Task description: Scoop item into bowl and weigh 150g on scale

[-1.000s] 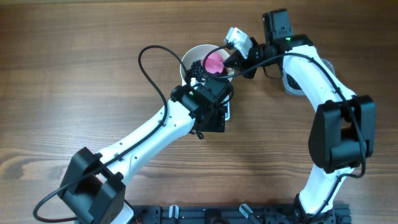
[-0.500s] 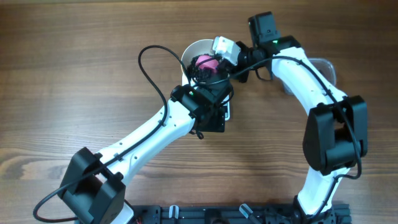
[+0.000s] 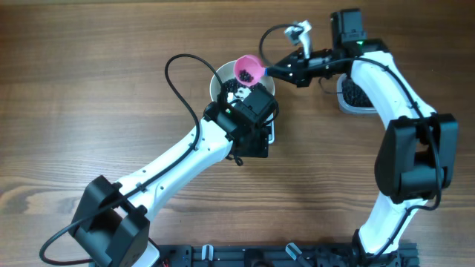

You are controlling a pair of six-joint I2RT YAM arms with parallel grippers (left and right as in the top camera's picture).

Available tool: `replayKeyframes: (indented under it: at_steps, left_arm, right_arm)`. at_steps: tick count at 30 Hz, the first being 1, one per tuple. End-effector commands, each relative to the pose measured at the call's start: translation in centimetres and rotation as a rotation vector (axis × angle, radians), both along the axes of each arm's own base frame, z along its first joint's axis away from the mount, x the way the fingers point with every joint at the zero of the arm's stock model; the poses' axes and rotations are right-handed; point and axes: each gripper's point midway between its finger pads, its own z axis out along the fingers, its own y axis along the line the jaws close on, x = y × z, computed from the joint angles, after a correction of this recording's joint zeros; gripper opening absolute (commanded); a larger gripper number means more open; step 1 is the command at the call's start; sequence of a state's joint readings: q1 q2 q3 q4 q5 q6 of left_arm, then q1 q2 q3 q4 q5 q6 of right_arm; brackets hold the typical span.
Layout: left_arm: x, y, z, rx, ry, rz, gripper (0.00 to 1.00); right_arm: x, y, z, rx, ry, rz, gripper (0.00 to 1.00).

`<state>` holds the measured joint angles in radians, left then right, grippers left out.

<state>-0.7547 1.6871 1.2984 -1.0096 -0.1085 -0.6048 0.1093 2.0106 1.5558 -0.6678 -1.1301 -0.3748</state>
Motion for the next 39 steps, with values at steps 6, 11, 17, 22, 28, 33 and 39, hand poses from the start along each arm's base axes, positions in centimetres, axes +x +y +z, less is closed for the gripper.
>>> replayKeyframes:
  at_steps: [6, 11, 17, 22, 28, 33, 39]
  left_arm:
    - [-0.1, 0.2, -0.4, 0.022, -0.003, 0.005, 1.0]
    - [-0.1, 0.2, -0.4, 0.022, -0.004, 0.005, 1.0]
    - [-0.1, 0.2, -0.4, 0.022, -0.003, 0.005, 1.0]
    - [-0.1, 0.2, -0.4, 0.022, -0.003, 0.005, 1.0]
    - [-0.1, 0.2, -0.4, 0.022, -0.003, 0.005, 1.0]
    - [-0.1, 0.2, -0.4, 0.022, -0.003, 0.005, 1.0]
    - [-0.1, 0.2, -0.4, 0.022, -0.003, 0.005, 1.0]
  right_arm:
    - [-0.1, -0.1, 1.6, 0.144, 0.06, 0.017, 0.04]
    - [0.8, -0.6, 1.9, 0.148, 0.002, 0.008, 0.04]
    - [1.1, -0.7, 2.0, 0.147, -0.04, 0.014, 0.04]
    - [1.5, -1.1, 1.4, 0.109, -0.013, -0.025, 0.04]
    - [2.3, -1.5, 4.6, -0.076, -0.313, -0.051, 0.04]
    - [1.3, -1.7, 7.1, -0.125, -0.452, -0.023, 0.04]
    - [-0.8, -1.1, 4.8, -0.226, -0.501, 0.095, 0.04]
